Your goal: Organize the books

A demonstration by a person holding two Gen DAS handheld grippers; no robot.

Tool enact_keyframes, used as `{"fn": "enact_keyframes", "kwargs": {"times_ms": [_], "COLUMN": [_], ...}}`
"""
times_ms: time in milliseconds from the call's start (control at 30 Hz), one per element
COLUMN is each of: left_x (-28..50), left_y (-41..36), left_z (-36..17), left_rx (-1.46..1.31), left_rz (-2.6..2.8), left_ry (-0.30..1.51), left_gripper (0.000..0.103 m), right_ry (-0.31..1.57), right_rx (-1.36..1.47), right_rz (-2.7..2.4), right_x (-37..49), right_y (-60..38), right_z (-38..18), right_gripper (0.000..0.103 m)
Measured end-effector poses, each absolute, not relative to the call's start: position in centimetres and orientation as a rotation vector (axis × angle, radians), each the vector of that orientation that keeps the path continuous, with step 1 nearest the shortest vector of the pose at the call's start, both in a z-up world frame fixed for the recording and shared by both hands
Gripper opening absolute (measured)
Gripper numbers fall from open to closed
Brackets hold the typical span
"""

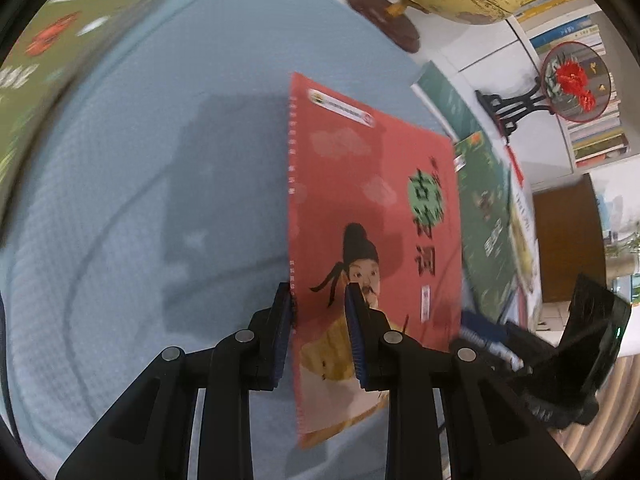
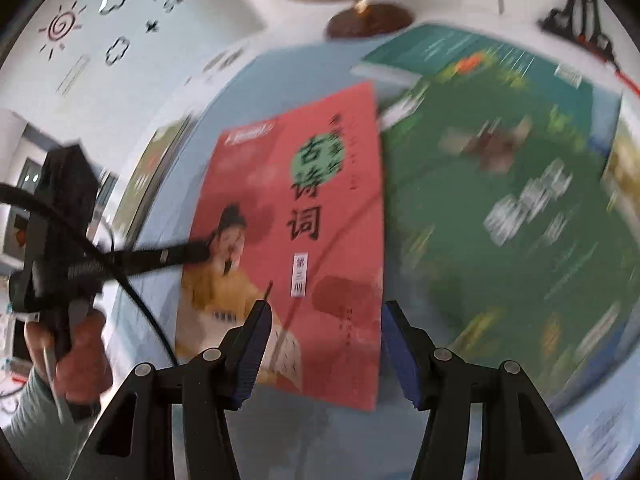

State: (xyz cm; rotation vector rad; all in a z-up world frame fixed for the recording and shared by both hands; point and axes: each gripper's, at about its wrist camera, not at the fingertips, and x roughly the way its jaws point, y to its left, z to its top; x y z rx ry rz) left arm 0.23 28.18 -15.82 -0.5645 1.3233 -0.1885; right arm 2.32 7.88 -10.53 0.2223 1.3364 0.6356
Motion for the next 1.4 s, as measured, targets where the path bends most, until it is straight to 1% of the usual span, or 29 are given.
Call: {"fn": "enact_keyframes", "kwargs": {"times_ms": [67,233,300,467,533,633,733,900,933,967,1100,1167,1233,1267,1333,1400], "left_x": [-1.3,-5.5,-6.4,-6.9,-7.6,-8.8,-8.9,-8.1,-7.9,-7.6,-7.3,-6.8,-6.6,-6.7,-6.5,-6.4], "left_y": [29.1,29.0,28.3,26.2,26.6,28.1,27.7,26.1,25.9,25.8,25.0,24.6,24.8,25.1,25.3,26.0], "left_z": [-15.9,-15.9,-15.8,-15.2,-14.2,-11.6,-10.3,-12.5,-13.3,-14.2,-16.1,-16.4,-16.1,-15.7,-14.8,-14.5], "left_rx": [-0.59,-0.562,-0.533,-0.464,-0.525,-0.739,-0.775,-0.664,-0.651,-0.665,-0.672,-0.731,-0.858,-0.902,-0.97,-1.077], "left_rz": [-0.185,-0.169,-0.158,-0.148,-0.174,-0.323,-0.403,-0.265,-0.233,-0.226,-0.205,-0.231,-0.31,-0.336,-0.392,-0.47], "left_ry": [1.329,1.34,1.321,1.281,1.225,1.084,1.036,1.103,1.125,1.147,1.187,1.194,1.18,1.17,1.148,1.128], "left_gripper": [0.023,0.023,0.023,0.023,0.023,0.023,0.023,0.023,0.015,0.011,0.011,0.01,0.01,0.01,0.01,0.01], "right_ry": [1.351,1.305,1.297,1.28,1.284,1.301,1.31,1.305,1.303,1.3,1.308,1.328,1.364,1.378,1.396,1.407], "right_rx": [0.209,0.105,0.07,0.039,0.06,0.162,0.251,0.26,0.258,0.254,0.25,0.259,0.3,0.335,0.441,0.555], "right_rz": [0.644,0.586,0.577,0.574,0.576,0.608,0.62,0.628,0.628,0.627,0.617,0.61,0.618,0.628,0.647,0.661], "right_x": [0.4,-1.6,-2.0,-2.7,-2.6,-2.4,-2.5,-2.4,-2.5,-2.5,-2.6,-2.6,-2.3,-2.1,-1.9,-1.6], "right_y": [8.6,9.1,9.4,9.9,9.6,8.3,7.1,7.1,6.9,6.9,7.6,7.6,7.3,7.1,6.1,4.9], "right_z": [-10.8,-10.5,-10.7,-10.8,-10.9,-11.2,-11.5,-11.5,-11.5,-11.4,-11.3,-11.2,-11.2,-11.0,-11.0,-11.4], "right_gripper": [0.056,0.055,0.051,0.048,0.049,0.049,0.049,0.049,0.049,0.049,0.05,0.05,0.054,0.058,0.062,0.081]}}
